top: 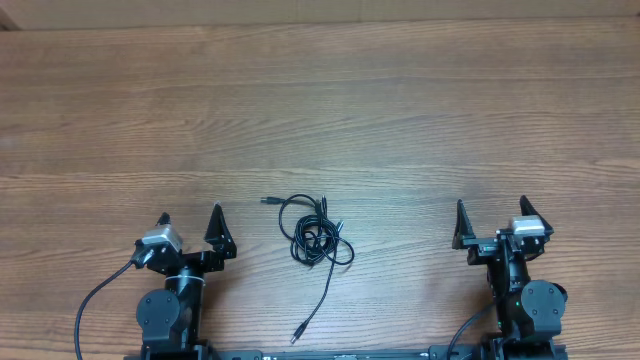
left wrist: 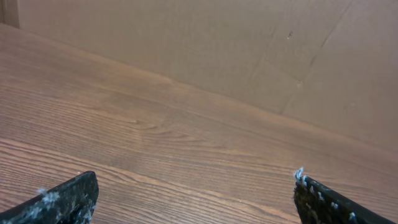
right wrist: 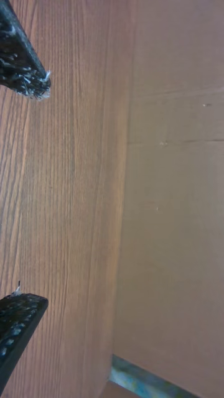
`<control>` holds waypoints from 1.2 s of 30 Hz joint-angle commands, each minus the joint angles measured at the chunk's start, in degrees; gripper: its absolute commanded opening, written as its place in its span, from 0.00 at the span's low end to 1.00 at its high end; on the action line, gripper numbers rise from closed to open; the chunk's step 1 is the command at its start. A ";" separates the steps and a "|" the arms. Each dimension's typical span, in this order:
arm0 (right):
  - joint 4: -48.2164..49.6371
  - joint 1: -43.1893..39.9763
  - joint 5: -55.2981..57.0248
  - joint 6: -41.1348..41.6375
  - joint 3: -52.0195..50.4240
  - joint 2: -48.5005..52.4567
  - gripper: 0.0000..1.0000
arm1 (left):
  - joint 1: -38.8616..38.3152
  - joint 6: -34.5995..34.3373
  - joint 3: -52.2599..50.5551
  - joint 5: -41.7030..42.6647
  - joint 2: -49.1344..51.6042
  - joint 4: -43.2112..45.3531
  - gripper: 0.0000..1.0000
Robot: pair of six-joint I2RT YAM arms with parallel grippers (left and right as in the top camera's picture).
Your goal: Untangle cables
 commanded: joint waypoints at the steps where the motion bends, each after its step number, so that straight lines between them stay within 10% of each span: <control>1: 0.28 -0.24 -0.31 -0.04 -0.59 0.11 1.00 | -0.39 1.27 -0.20 -0.61 -0.44 -0.13 1.00; 36: 0.28 -0.24 -0.31 -0.04 -0.59 0.11 1.00 | -0.37 4.98 7.87 -0.68 -0.44 -9.62 1.00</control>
